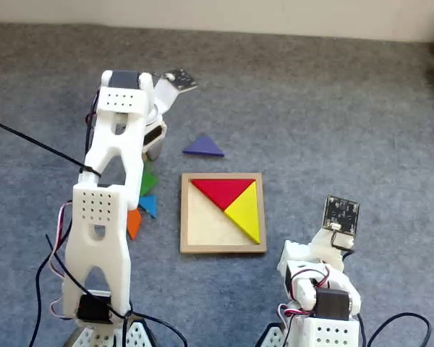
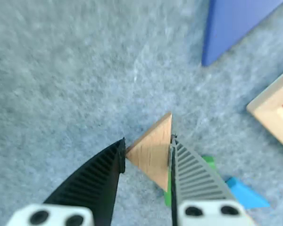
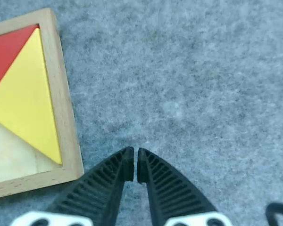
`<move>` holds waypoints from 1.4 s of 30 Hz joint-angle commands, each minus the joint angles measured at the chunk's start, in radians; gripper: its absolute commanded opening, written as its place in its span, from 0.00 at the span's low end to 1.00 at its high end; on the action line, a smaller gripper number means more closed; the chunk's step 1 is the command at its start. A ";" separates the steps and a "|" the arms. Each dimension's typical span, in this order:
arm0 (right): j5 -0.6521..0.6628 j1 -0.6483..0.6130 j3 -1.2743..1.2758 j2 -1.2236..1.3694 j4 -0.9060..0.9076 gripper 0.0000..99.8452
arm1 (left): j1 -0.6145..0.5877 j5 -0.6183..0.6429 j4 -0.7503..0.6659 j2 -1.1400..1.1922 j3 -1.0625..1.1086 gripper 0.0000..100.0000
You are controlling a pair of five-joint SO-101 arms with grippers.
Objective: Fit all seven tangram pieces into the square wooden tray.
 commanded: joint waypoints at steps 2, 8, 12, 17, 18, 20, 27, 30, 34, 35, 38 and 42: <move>0.006 0.010 0.136 -0.022 0.008 0.03 | 0.054 0.017 0.015 -0.039 -0.053 0.07; 0.006 0.010 0.136 -0.022 0.008 0.03 | 0.127 0.037 0.015 -0.255 0.136 0.07; 0.006 0.008 0.136 -0.022 0.008 0.03 | 0.219 0.035 0.011 -0.441 0.361 0.07; 0.006 0.007 0.136 -0.022 0.008 0.03 | 0.355 0.037 -0.025 -0.595 0.628 0.07; 0.006 0.007 0.136 -0.022 0.008 0.03 | 0.378 0.038 -0.052 -0.618 0.679 0.07; 0.006 0.007 0.136 -0.022 0.008 0.03 | 0.415 0.074 -0.117 -0.653 0.782 0.07; 0.006 0.007 0.136 -0.022 0.008 0.03 | 0.544 0.100 -0.302 -0.788 1.067 0.07; 0.006 0.010 0.136 -0.022 0.008 0.03 | 0.570 0.129 -0.388 -0.817 1.155 0.07; 0.006 0.010 0.136 -0.022 0.008 0.03 | 0.573 0.146 -0.465 -0.820 1.219 0.08; 0.006 0.010 0.136 -0.022 0.008 0.03 | 0.573 0.147 -0.476 -0.820 1.230 0.08; 0.006 0.012 0.136 -0.022 0.008 0.03 | 0.591 0.147 -0.496 -0.828 1.257 0.08; 0.006 0.012 0.136 -0.022 0.008 0.03 | 0.651 0.150 -0.497 -0.829 1.271 0.08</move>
